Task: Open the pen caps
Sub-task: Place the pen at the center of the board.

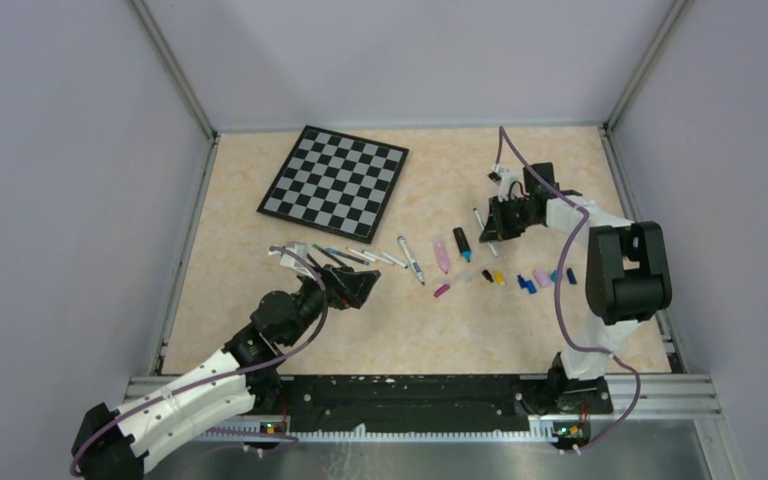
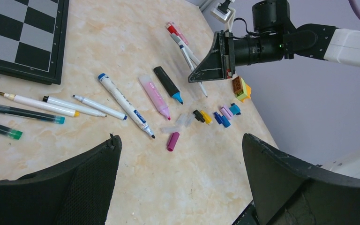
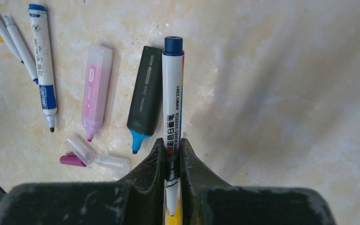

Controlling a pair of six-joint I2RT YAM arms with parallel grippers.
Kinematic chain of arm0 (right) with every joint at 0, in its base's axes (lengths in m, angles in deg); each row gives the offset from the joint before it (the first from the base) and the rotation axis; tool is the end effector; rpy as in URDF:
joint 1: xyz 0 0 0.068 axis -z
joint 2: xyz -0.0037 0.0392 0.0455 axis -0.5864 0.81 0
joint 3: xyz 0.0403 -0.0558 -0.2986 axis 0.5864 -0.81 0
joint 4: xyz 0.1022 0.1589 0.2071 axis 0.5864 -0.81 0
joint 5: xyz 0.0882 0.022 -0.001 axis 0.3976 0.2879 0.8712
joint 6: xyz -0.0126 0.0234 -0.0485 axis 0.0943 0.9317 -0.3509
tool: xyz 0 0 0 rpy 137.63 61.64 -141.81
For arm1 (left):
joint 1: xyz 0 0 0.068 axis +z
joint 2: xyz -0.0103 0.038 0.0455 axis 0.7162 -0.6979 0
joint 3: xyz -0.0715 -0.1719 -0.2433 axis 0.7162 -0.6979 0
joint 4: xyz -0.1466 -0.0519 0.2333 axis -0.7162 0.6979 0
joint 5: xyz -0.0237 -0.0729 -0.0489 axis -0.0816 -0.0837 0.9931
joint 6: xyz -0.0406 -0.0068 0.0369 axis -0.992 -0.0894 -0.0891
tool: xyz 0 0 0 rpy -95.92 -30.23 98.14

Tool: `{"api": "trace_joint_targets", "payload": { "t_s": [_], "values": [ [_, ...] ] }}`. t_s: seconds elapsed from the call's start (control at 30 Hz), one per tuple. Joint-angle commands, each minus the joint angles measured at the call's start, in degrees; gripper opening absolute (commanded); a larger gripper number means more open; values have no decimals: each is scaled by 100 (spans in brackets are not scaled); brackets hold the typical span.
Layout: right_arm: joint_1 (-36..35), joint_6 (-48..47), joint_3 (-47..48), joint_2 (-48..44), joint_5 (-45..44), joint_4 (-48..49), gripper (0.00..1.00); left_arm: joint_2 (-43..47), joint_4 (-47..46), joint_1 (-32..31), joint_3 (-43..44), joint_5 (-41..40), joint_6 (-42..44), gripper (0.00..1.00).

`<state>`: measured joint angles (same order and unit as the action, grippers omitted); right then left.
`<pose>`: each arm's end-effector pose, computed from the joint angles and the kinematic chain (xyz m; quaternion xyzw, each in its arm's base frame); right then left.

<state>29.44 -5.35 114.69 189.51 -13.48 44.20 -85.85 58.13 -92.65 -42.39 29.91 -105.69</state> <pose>0.3639 0.0607 0.2004 -0.1765 0.9168 0.2564 0.2502 0.1043 -0.1015 0.2343 -0.0328 0.7042 -0.4472 0.5505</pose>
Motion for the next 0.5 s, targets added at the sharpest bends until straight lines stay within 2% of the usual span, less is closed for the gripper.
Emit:
{"api": "trace_joint_targets", "payload": {
  "t_s": [0.0,0.23,0.47],
  "values": [
    [26,98,436,279,-114,11,2,-39,-82,38,43,-92,127,99],
    [29,152,657,600,-109,-135,7,-50,-56,50,79,-87,110,99],
    [28,169,614,482,29,-175,14,-38,7,52,148,-42,70,99]
  ]
}}
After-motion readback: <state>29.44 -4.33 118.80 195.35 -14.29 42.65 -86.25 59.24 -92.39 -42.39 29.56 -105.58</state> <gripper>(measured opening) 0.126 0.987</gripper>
